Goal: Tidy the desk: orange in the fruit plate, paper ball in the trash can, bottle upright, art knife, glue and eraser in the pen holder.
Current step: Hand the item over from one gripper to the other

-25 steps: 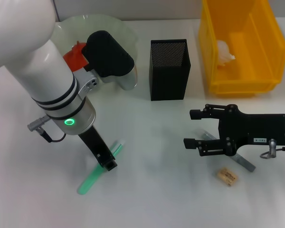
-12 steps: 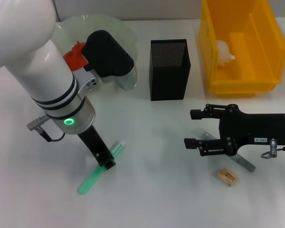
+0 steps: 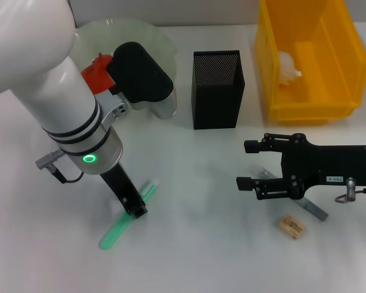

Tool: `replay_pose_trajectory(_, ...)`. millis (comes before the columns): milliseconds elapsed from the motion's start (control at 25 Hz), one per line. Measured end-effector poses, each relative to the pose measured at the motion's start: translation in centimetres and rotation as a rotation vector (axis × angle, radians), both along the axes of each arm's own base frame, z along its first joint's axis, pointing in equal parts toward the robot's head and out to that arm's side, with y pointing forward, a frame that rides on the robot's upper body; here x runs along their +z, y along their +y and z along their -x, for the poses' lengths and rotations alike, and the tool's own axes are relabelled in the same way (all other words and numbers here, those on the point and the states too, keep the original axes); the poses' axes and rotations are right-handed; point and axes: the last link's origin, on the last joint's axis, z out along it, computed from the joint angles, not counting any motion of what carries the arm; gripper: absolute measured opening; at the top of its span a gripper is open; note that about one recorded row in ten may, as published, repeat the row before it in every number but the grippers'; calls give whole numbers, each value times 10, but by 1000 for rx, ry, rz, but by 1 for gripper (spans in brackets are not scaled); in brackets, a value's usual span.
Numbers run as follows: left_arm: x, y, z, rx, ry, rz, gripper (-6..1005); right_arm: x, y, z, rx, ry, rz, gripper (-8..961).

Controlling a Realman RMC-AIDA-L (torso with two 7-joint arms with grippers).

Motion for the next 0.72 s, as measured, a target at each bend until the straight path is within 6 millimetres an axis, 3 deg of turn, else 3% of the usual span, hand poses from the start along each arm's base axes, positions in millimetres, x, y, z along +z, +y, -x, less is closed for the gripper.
replay_pose_trajectory(360,0,1,2,-15,11,0,353,-1,0,1,-1,4,0,812)
replay_pose_trajectory(720,1,2,2,-23,15,0,250,-1,0,2,-3,7,1,812)
